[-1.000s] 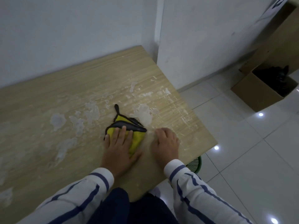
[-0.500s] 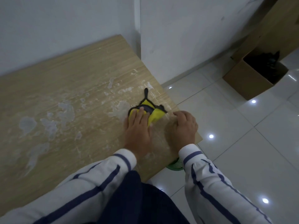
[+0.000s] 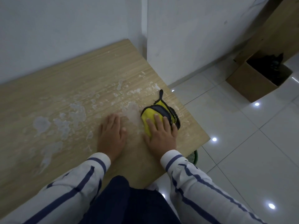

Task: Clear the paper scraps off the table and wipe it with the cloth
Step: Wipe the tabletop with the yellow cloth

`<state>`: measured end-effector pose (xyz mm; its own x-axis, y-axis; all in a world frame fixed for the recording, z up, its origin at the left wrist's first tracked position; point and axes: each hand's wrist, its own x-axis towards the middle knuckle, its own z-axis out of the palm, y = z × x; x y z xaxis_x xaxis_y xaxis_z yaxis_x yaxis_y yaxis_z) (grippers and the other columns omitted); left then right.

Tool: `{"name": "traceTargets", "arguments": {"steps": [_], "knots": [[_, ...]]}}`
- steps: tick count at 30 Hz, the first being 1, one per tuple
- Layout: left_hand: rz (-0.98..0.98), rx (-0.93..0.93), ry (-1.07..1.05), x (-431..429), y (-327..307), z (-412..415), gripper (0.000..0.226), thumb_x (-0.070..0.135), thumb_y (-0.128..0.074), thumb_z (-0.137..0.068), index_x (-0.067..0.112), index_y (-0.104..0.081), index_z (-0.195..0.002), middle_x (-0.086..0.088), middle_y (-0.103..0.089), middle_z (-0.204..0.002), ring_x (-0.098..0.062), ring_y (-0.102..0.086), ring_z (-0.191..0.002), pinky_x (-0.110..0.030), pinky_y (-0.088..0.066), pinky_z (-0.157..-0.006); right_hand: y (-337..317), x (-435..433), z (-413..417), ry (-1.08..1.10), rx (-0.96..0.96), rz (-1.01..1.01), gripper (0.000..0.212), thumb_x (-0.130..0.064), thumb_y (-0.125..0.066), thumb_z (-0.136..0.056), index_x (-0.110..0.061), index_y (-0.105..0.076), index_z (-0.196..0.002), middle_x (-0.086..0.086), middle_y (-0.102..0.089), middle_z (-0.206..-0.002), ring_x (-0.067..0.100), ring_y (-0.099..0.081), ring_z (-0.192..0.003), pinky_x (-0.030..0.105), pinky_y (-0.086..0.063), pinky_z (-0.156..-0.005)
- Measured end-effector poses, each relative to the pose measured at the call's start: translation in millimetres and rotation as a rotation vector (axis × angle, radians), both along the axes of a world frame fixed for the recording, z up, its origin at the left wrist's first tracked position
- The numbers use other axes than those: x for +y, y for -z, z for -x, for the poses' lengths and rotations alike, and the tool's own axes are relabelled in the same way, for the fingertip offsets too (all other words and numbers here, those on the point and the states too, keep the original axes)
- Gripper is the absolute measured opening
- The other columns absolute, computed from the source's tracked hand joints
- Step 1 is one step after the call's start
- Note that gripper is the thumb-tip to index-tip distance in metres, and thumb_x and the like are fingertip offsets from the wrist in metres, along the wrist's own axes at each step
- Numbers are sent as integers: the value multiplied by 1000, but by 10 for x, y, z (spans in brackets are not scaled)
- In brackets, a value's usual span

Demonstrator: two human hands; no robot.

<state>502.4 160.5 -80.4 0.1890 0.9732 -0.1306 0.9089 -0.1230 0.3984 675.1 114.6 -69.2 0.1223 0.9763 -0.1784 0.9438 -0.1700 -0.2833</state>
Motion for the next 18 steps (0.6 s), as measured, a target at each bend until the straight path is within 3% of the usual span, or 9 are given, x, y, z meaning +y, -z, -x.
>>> {"name": "traceTargets", "arguments": {"steps": [4,8,10,12,14,16,18], "knots": [[26,153,-15,-62,30,229,60,40,-20,-99,12,-6,-150,-6,-1,-159,-21,5,-145,-44,-1,-118,-27,52,-523,246,-81,-48,41,-32,-37,-93,-28,-39,-134,-2,-34,-149,27,-27,-136,55,-16,-108],[41,155,45,-82,22,293,59,40,-17,-99,11,-5,-150,-7,0,-159,-22,6,-145,-43,0,-118,-292,174,-540,561,32,-60,31,-19,-41,-89,-18,-49,-119,13,-55,-122,34,-44,-115,49,-32,-98],[47,152,42,-104,23,362,58,39,-17,-99,12,-6,-150,-7,0,-159,-21,5,-145,-42,1,-118,-344,138,-54,397,47,-179,30,-19,-48,-87,-17,-53,-116,11,-60,-112,33,-54,-104,46,-40,-92],[41,176,41,-143,34,455,57,37,-17,-100,13,-6,-150,-6,-1,-159,-21,3,-146,-43,0,-118,-220,-114,582,57,2,-213,32,-21,-51,-84,-17,-56,-115,10,-62,-117,34,-57,-100,47,-43,-87],[22,192,50,-187,49,530,56,34,-20,-100,13,-7,-150,-7,-3,-159,-22,1,-146,-45,-3,-118,-23,-423,924,-131,-48,-182,27,-31,-47,-81,-22,-61,-103,3,-62,-121,30,-60,-95,44,-47,-77],[18,208,70,-210,62,559,59,37,-20,-99,13,-4,-150,-7,-2,-159,-23,2,-146,-46,-2,-118,68,-497,710,-106,-87,-234,25,-36,-45,-77,-26,-63,-91,-1,-66,-110,28,-61,-85,41,-48,-72],[33,213,89,-219,62,551,60,37,-18,-98,12,0,-150,-7,2,-159,-23,4,-145,-45,0,-118,85,-441,220,52,-131,-221,21,-28,-49,-79,-20,-64,-91,3,-66,-103,33,-61,-84,45,-50,-76]]}}
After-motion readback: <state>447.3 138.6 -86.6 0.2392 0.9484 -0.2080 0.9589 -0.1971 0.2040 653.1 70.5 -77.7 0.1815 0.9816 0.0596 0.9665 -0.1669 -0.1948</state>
